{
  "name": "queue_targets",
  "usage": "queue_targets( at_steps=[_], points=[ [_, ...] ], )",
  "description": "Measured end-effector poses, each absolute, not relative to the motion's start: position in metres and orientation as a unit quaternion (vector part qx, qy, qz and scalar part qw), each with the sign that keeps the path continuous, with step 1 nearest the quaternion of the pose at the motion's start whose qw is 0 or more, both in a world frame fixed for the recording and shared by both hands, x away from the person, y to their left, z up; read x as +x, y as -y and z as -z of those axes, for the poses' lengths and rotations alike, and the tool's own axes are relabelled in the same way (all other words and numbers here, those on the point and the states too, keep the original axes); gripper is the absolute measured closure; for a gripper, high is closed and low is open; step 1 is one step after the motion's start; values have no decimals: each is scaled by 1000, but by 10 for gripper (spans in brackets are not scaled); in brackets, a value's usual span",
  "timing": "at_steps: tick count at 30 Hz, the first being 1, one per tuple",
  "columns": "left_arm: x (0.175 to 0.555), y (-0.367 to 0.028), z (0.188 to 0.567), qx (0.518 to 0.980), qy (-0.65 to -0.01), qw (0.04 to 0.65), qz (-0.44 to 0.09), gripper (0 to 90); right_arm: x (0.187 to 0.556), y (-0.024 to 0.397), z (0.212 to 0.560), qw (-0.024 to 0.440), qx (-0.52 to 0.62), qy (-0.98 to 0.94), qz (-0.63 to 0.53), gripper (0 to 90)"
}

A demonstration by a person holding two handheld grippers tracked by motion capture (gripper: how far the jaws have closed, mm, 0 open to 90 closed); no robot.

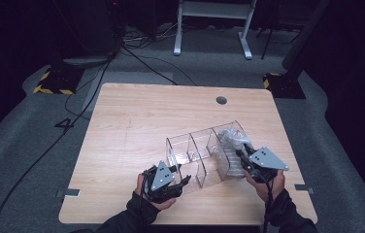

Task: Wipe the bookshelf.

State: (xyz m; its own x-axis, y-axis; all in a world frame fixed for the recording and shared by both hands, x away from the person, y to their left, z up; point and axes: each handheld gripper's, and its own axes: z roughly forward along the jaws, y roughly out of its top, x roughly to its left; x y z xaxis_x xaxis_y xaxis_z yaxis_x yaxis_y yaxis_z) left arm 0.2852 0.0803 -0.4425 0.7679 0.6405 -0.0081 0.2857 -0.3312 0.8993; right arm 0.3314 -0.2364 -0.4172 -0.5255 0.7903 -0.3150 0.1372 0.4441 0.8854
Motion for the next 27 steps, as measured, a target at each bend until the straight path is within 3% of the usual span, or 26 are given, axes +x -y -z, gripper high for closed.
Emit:
queue_targets(
  at_steps=[8, 11, 15, 19, 27],
  points=[
    [287, -80, 442, 798, -288, 498, -176, 506, 328, 233, 482, 305, 292, -829, -366, 775],
    [287, -79, 442, 798, -290, 497, -177, 506, 330, 237, 485, 293, 305, -826, -372, 775],
    [288, -80, 442, 800, -285, 499, -175, 506, 334, 240, 478, 277, 316, -821, -386, 774],
    [288, -79, 442, 798, -288, 499, -176, 505, 334, 243, 438, 310, 316, -777, -447, 775],
    [289, -77, 442, 798, -289, 499, -176, 506, 326, 246, 397, 354, 299, -741, -485, 774]
  ],
)
